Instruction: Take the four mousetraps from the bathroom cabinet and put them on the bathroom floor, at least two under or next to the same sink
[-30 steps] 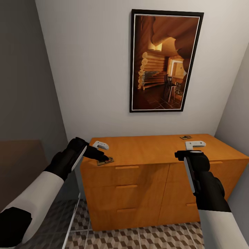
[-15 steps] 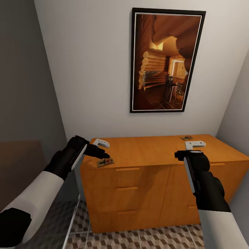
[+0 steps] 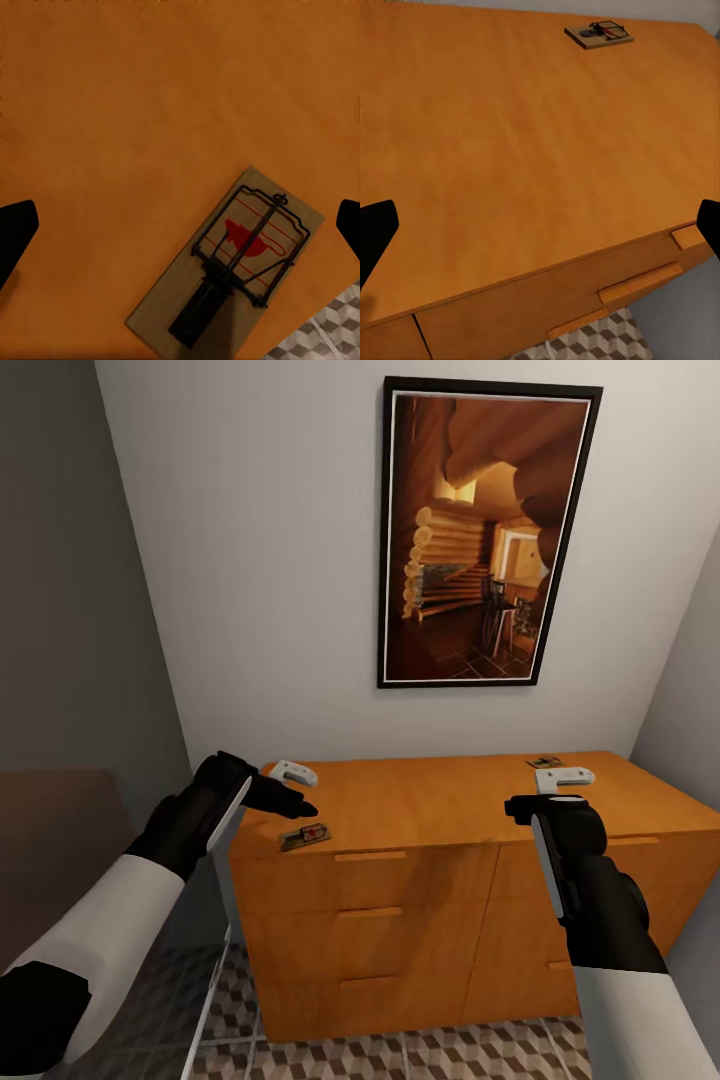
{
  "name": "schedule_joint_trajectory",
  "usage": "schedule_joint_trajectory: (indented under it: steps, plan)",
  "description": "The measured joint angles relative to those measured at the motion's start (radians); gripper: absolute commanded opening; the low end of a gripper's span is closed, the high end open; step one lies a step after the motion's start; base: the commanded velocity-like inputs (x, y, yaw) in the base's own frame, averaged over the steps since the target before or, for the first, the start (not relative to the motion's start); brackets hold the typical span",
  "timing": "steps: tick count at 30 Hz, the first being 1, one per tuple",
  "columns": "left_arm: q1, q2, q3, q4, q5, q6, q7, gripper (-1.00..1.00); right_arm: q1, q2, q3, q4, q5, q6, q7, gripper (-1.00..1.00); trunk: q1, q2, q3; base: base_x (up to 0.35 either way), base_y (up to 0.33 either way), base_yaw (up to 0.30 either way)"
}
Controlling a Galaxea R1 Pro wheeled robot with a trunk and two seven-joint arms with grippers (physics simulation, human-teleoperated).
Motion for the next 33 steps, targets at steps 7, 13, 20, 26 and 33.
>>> schedule_joint_trajectory:
  steps: [7,13,20,26,33]
  plan:
    - [0.0,-0.001,-0.001,0.0,0.0,0.0,0.0,1.0,0.0,0.0,0.0,0.0,0.0,0.0,0.0,1.0,0.0,0.0,0.0,0.004,0.001,0.0]
    - [0.0,-0.002,-0.002,0.002,0.0,0.0,0.0,1.0,0.0,0.0,0.0,0.0,0.0,0.0,0.0,1.0,0.0,0.0,0.0,0.001,0.0,0.0]
    - [0.0,-0.004,-0.003,0.007,0.001,0.0,0.0,1.0,0.0,0.0,0.0,0.0,-0.001,0.0,0.0,1.0,0.0,0.0,0.0,0.0,0.0,0.0]
    - [0.0,-0.006,-0.003,0.01,0.001,0.0,-0.013,1.0,0.0,0.0,0.001,0.0,-0.001,0.0,0.001,1.0,0.0,0.0,0.0,0.0,0.0,0.0]
    - [0.0,-0.009,-0.006,0.011,0.0,0.0,-0.079,1.0,0.0,0.001,-0.002,0.0,-0.002,0.0,0.001,1.0,0.0,0.0,0.0,0.0,0.0,0.0]
